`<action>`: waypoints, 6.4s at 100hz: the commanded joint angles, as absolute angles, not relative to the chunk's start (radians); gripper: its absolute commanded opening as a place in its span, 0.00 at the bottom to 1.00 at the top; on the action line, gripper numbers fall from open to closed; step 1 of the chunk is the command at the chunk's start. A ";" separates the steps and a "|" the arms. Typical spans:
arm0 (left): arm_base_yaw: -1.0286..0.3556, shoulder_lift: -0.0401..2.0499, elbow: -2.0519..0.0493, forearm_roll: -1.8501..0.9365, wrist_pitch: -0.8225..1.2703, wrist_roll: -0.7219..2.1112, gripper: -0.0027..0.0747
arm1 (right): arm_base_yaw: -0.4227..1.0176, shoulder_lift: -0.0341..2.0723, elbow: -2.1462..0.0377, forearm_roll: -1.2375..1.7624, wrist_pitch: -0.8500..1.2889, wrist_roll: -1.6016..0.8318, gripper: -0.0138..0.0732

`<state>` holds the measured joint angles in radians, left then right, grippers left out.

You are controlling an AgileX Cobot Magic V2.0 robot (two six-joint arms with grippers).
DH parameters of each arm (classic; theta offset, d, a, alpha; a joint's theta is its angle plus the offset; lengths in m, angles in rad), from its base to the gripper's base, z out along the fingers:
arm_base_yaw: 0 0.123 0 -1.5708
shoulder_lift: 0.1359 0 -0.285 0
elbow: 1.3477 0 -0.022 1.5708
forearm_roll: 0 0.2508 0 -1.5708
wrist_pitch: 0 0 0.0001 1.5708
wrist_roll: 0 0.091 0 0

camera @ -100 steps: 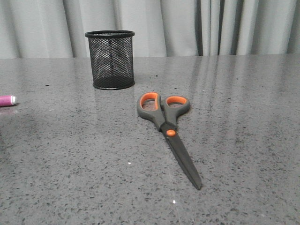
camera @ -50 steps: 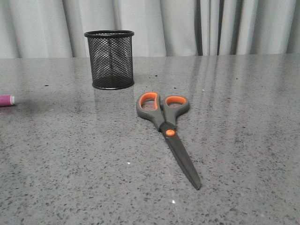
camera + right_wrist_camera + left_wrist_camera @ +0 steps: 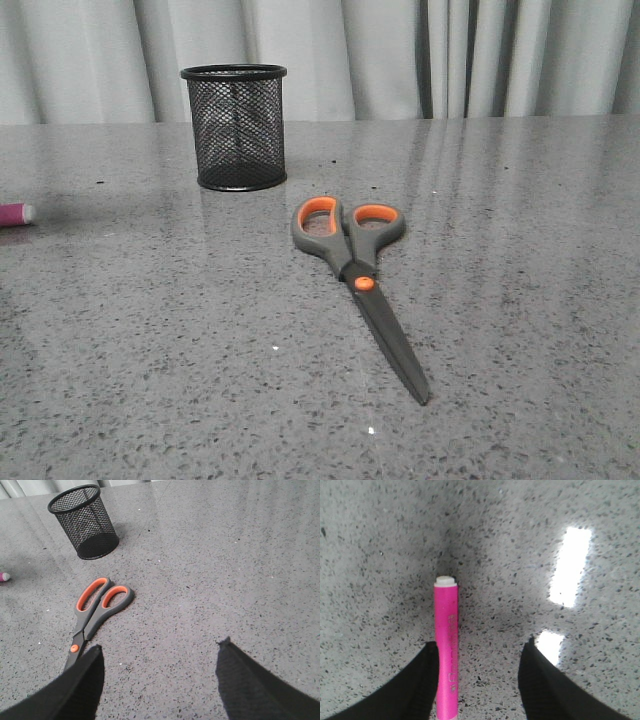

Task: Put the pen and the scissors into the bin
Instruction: 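Lower the left gripper over the pink highlighter and close on it, then lift the highlighter with the left gripper and drop it into the mesh cup, then lower the right gripper onto the scissors handle and grasp it, then lift the scissors with the right gripper and carry them over the cup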

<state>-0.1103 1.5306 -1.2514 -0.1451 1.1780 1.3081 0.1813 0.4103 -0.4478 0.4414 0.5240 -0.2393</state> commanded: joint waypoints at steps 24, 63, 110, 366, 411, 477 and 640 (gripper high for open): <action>-0.100 1.587 -1.283 -0.211 1.150 1.367 0.47 | 0.183 0.426 -0.473 0.447 0.444 -0.252 0.66; -0.102 1.590 -1.284 -0.278 1.135 1.320 0.01 | 0.183 0.426 -0.473 0.447 0.444 -0.252 0.66; -0.106 1.406 -1.328 -1.677 0.844 1.765 0.01 | 0.183 0.426 -0.475 0.447 0.436 -0.252 0.66; -0.407 0.754 -1.214 -1.274 1.114 1.583 0.01 | 0.681 1.724 -1.472 0.156 1.109 0.148 0.64; -0.467 0.693 -1.214 -1.219 1.121 1.583 0.01 | 0.696 1.735 -1.454 0.044 1.071 0.274 0.64; -0.467 0.625 -1.214 -1.059 1.069 1.515 0.01 | 0.696 1.810 -1.454 0.020 1.071 0.258 0.09; -0.467 0.454 -1.080 -0.812 0.978 1.216 0.01 | 0.553 1.894 -1.441 -0.344 -0.392 0.257 0.08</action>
<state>-0.4601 0.4374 -1.0634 -0.7617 1.0296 1.2291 0.5615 1.9514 -1.4092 -0.3611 -0.3322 0.2637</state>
